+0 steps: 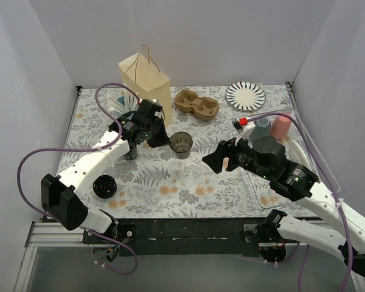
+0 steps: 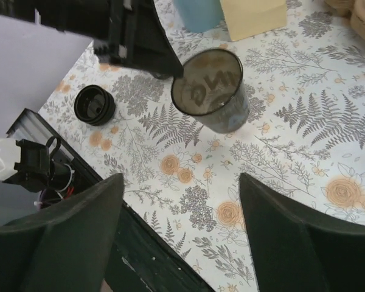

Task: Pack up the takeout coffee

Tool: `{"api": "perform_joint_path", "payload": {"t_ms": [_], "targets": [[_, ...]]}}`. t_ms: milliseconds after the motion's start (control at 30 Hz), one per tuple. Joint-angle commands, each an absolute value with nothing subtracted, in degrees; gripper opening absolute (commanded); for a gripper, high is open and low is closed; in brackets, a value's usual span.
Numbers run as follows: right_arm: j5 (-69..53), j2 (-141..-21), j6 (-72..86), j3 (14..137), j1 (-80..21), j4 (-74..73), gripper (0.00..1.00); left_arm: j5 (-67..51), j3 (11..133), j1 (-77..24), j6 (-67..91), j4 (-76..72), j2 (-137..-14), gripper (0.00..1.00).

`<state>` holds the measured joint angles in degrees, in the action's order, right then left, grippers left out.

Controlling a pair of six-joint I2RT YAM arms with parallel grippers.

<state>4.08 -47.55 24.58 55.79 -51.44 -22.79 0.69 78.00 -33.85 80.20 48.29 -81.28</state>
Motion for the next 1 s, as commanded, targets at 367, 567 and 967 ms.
{"api": "perform_joint_path", "payload": {"t_ms": [367, 567, 967], "targets": [[11.87, -40.43, 23.03, 53.35, -51.42, -25.4, 0.98, 2.9, 68.21, -40.96, 87.19, 39.2, -87.27, 0.09], [11.87, -40.25, 23.11, 52.82, -51.42, -24.87, 0.98, 2.9, 66.01, -40.96, 87.45, 38.85, -87.89, 0.21], [12.04, -39.73, 22.68, 52.38, -51.42, -24.7, 0.98, 19.41, 76.81, -38.86, 88.94, 55.62, -84.03, 0.45]]}}
